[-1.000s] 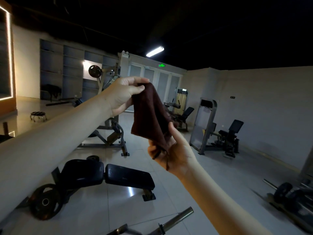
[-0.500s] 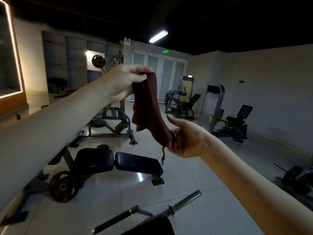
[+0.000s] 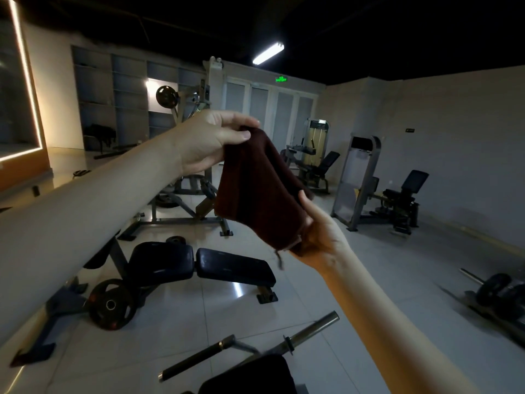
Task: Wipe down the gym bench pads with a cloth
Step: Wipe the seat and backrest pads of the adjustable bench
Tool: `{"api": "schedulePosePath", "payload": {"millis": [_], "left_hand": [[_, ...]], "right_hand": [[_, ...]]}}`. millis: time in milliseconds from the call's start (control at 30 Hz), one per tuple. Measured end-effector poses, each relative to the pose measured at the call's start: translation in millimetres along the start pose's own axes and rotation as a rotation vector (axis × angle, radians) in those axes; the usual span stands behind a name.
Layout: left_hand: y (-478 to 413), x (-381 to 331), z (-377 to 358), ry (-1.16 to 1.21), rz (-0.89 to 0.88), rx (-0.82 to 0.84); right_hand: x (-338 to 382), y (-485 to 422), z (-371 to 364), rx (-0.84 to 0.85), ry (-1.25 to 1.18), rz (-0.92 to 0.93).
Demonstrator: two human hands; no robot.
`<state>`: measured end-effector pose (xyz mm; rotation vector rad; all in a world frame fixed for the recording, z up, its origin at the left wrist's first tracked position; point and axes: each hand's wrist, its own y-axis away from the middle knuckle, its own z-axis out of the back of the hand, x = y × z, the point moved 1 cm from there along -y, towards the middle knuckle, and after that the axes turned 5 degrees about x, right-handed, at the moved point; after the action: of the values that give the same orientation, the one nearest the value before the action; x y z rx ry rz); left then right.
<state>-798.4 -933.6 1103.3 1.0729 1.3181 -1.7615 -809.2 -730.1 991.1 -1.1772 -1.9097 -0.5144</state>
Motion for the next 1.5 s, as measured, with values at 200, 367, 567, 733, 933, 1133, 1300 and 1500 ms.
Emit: {"api": "schedulePosePath", "payload": {"millis": [200, 367, 567, 733, 933, 1133, 1300, 1500], "left_hand": [[8.1, 24.0, 12.3, -0.331, 0.042, -0.035], [13.2, 41.7, 13.9, -0.719, 0.021, -0.068], [16.2, 70.1, 12.9, -0.774, 0.093, -0.044], [17.0, 112.9, 17.6, -0.712, 0.212, -0.040], [37.8, 179.5, -1.7, -0.369, 0.326, -0.139], [66.8, 236.5, -33.3, -0.269, 0.333, -0.337], [86.0, 252.5, -61.1, -0.262, 0.344, -0.424], [90.2, 247.0, -68.6, -0.302, 0.316, -0.425]], "right_hand": [[31.3, 6.3, 8.5, -0.047, 0.377, 0.255], [48.7, 4.3, 8.1, -0.155, 0.670, 0.447], [44.1, 0.6, 9.8, -0.077, 0.786, 0.436], [25.7, -7.9, 23.0, -0.072, 0.865, 0.346], [-10.4, -17.3, 66.6, -0.076, 0.880, 0.245], [-42.5, -15.0, 114.4, -0.026, 0.840, 0.105], [-46.2, -5.3, 127.7, 0.057, 0.856, 0.056], [-35.5, -5.0, 121.5, 0.066, 0.898, 0.054]]}}
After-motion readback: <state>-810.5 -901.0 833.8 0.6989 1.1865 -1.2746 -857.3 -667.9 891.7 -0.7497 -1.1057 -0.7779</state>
